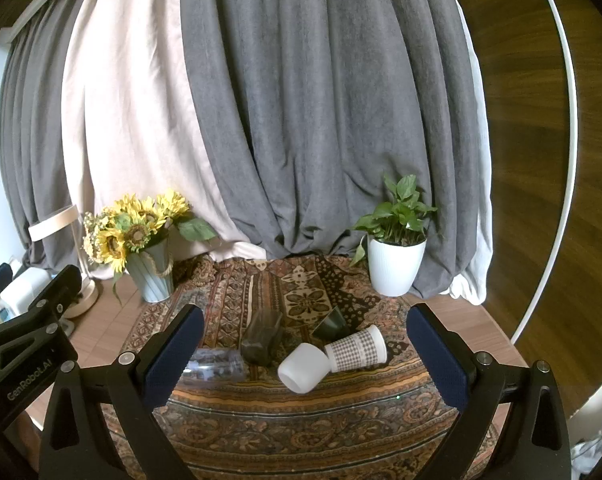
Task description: Flip cup upside down
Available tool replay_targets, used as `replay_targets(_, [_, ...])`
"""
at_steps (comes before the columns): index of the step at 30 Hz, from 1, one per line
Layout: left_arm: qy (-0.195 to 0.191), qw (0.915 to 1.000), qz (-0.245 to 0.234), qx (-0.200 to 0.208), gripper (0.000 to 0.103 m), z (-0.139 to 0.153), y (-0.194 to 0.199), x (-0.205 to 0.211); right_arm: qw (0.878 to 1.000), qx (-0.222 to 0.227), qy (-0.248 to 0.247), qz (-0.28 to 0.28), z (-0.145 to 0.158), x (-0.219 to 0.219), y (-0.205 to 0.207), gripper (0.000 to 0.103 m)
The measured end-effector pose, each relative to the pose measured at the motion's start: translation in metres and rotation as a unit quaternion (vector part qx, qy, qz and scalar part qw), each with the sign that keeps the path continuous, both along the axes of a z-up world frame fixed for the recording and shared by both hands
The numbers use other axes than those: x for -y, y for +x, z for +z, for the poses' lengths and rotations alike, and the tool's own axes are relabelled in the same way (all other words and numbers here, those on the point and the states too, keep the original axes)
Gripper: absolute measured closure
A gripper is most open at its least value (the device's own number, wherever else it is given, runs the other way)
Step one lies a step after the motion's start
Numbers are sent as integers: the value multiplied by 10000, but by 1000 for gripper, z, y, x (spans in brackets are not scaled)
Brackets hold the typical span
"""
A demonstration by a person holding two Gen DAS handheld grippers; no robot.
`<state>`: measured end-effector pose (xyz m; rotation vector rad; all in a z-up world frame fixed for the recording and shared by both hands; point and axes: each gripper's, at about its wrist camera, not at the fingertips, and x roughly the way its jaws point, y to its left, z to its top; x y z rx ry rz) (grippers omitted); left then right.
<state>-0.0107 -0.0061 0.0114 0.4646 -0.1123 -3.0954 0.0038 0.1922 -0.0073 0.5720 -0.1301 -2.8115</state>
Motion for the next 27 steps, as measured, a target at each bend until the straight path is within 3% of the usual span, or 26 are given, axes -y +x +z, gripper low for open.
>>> replay_targets(27, [-100, 9999, 26, -36, 0, 0, -2, -1, 10000, -2, 16, 26, -1, 4, -3, 1])
